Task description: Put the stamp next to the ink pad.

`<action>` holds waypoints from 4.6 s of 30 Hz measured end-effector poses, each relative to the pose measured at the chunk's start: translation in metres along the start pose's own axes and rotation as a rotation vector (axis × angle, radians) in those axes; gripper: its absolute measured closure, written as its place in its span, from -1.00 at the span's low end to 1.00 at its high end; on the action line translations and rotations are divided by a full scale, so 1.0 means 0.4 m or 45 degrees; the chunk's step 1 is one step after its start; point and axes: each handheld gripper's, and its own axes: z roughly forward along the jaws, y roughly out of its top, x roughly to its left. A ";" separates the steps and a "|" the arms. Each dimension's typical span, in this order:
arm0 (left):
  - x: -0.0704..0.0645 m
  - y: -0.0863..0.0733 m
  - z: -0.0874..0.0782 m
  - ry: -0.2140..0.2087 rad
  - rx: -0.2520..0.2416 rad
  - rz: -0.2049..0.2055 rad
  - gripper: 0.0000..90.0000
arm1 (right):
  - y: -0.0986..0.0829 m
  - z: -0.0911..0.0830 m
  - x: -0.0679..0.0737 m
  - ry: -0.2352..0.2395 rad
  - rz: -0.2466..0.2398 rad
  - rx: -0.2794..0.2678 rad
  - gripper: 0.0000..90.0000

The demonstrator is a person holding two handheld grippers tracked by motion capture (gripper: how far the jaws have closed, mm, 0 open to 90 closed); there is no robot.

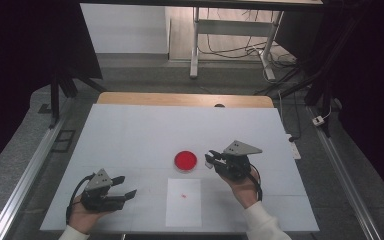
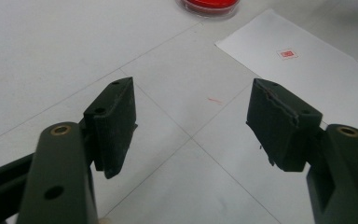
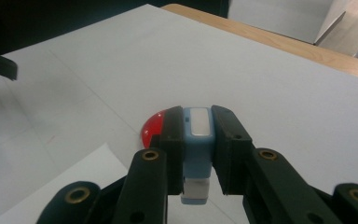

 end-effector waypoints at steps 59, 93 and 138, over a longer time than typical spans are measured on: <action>0.010 -0.004 0.001 0.017 0.011 -0.007 -0.28 | -0.042 0.219 -0.082 -0.091 -0.021 0.097 0.66; 0.008 -0.006 0.006 0.029 0.014 -0.008 -0.31 | -0.032 0.124 -0.068 -0.057 -0.037 0.035 -0.15; 0.004 -0.005 0.018 0.022 0.013 0.003 -0.38 | -0.258 -0.230 -0.126 -0.151 -0.021 0.074 -0.17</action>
